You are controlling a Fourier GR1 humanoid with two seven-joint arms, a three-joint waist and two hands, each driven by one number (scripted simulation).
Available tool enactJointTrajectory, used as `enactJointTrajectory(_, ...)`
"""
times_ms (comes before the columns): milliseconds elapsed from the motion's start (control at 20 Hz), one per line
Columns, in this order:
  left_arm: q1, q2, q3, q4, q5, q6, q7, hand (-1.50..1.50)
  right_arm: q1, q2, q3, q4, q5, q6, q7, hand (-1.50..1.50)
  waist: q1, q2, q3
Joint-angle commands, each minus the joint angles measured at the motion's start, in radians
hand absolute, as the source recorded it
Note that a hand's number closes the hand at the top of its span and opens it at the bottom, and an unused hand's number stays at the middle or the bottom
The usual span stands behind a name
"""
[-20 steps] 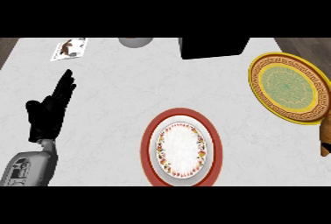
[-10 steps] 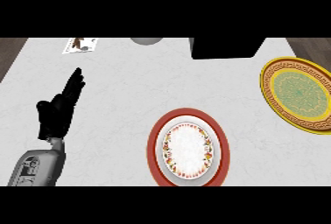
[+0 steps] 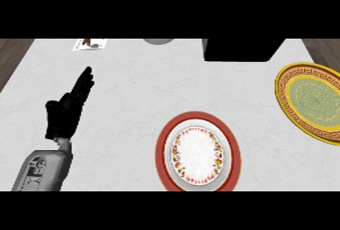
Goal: Pick the croissant from the plate and place it in the plate
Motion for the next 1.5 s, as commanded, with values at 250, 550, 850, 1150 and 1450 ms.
enactJointTrajectory(250,0.002,0.0,0.014,-0.017,-0.005,-0.009,0.018,0.0,-0.185,0.138,0.165,0.068,0.145,-0.063,0.101,1.5,0.006,0.0,0.0)
enactJointTrajectory(550,0.052,-0.011,0.006,-0.038,0.009,-0.027,-0.016,0.0,-0.27,0.216,0.289,0.162,0.352,-0.25,0.2,1.5,0.018,0.002,0.0)
enactJointTrajectory(850,-0.002,0.002,0.025,0.007,0.001,-0.03,-0.003,0.0,-0.371,0.306,0.23,0.373,0.274,-0.151,0.217,-1.5,0.012,0.004,0.001)
enactJointTrajectory(1150,-0.04,-0.054,-0.005,0.028,-0.034,0.015,0.01,0.0,-0.456,0.376,0.189,0.516,0.255,-0.193,0.119,-1.5,0.011,0.006,0.001)
enactJointTrajectory(1450,-0.039,0.017,0.054,0.044,0.003,-0.035,-0.001,0.0,-0.445,0.285,-0.009,0.513,0.038,-0.046,0.013,-1.5,-0.005,0.005,0.002)
